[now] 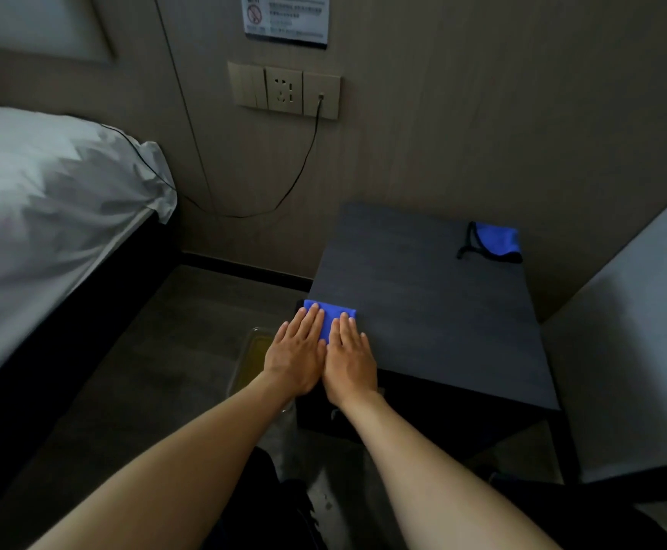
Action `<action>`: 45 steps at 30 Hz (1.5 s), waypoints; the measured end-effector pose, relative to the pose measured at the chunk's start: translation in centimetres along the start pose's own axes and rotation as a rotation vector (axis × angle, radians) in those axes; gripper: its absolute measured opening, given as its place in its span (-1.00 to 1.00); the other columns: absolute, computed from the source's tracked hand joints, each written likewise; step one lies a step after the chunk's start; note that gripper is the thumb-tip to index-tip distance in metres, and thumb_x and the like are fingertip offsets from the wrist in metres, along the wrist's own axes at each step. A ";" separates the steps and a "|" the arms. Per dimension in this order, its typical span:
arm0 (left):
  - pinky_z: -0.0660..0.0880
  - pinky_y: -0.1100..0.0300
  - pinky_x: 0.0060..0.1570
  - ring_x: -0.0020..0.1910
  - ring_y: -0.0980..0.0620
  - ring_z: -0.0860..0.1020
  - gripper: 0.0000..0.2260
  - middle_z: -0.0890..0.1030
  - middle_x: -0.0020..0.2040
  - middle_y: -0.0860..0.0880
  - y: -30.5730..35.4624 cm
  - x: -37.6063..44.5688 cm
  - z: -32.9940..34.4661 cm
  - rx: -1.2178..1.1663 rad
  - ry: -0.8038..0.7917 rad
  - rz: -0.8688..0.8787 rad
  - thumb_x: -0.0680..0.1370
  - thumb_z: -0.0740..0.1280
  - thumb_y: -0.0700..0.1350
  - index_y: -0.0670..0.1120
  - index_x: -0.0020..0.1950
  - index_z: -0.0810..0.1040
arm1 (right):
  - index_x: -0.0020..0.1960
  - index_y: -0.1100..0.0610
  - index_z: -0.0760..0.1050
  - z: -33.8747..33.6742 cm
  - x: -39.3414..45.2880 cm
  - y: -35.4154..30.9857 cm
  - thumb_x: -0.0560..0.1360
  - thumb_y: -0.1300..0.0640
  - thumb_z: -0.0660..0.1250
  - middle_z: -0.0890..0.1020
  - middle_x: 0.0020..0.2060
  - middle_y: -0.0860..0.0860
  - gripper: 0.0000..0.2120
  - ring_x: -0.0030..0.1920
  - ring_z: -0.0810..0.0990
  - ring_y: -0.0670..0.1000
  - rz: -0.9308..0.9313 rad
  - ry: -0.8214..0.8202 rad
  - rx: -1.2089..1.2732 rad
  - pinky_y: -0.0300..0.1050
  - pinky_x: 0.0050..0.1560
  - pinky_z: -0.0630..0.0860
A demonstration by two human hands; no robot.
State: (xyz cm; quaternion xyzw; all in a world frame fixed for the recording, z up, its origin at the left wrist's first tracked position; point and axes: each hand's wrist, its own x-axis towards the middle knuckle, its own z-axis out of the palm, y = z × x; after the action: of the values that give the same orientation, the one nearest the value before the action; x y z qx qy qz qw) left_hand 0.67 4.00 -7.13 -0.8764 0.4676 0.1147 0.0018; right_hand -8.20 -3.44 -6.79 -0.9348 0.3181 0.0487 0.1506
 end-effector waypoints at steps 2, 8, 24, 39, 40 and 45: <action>-0.11 -0.03 0.57 0.57 -0.01 -0.27 -0.46 -0.27 0.61 -0.02 0.5 -0.2 -0.1 0.014 -0.018 -0.017 0.69 -0.17 0.09 -0.07 0.59 -0.29 | 0.59 0.20 -0.21 -0.1 -0.3 0.4 0.71 0.03 -0.14 -0.15 0.60 0.10 -0.47 0.60 -0.20 0.05 -0.013 -0.011 -0.036 0.04 0.59 -0.13; -0.17 -0.03 0.56 0.56 -0.03 -0.30 -0.45 -0.32 0.59 -0.04 3.6 0.4 -0.5 0.089 -0.073 -0.025 0.69 -0.18 0.09 -0.08 0.57 -0.34 | 0.60 0.19 -0.19 -1.0 -1.0 2.8 0.71 0.00 -0.16 -0.14 0.61 0.09 -0.46 0.60 -0.20 0.05 0.004 -0.002 -0.060 0.03 0.58 -0.19; -0.18 -0.01 0.55 0.54 -0.08 -0.37 -0.42 -0.42 0.54 -0.08 22.6 1.4 -0.2 0.197 -0.163 0.027 0.71 -0.10 0.03 -0.14 0.51 -0.43 | 0.60 0.19 -0.18 -4.5 -7.9 19.4 0.63 0.09 0.22 -0.14 0.60 0.12 -0.26 0.60 -0.19 0.08 0.060 0.084 -0.103 0.11 0.58 -0.13; -0.15 -0.02 0.55 0.55 -0.08 -0.33 -0.42 -0.37 0.57 -0.08 34.3 3.2 0.6 0.097 -0.183 0.160 0.71 -0.09 0.04 -0.13 0.55 -0.39 | 0.61 0.18 -0.10 -7.3 -11.2 30.2 0.66 0.09 0.14 -0.01 0.60 0.12 -0.37 0.60 -0.02 0.05 0.237 0.123 -0.037 0.00 0.57 -0.11; -0.15 -0.02 0.54 0.55 -0.08 -0.33 -0.41 -0.37 0.57 -0.08 34.5 3.4 0.6 0.095 -0.187 0.177 0.70 -0.07 0.04 -0.13 0.55 -0.38 | 0.61 0.19 -0.08 -7.7 -10.9 30.4 0.66 0.10 0.16 0.02 0.60 0.12 -0.36 0.60 0.00 0.05 0.250 0.106 -0.063 0.02 0.59 -0.09; -0.01 -0.04 0.55 0.59 -0.09 -0.21 -0.31 -0.26 0.61 -0.07 33.0 4.4 0.2 0.096 -0.122 0.323 0.67 0.13 0.04 -0.09 0.59 -0.28 | 0.62 0.10 -0.09 -8.4 -8.8 29.6 0.68 0.05 0.08 0.04 0.60 0.04 -0.41 0.59 0.01 0.11 0.395 0.083 0.130 0.06 0.53 0.09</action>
State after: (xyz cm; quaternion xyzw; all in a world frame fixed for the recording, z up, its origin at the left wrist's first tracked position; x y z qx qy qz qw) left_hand -24.08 -18.17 -4.81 -0.7801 0.6065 0.1440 0.0538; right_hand -33.22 -23.25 -4.56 -0.8438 0.5036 0.0183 0.1848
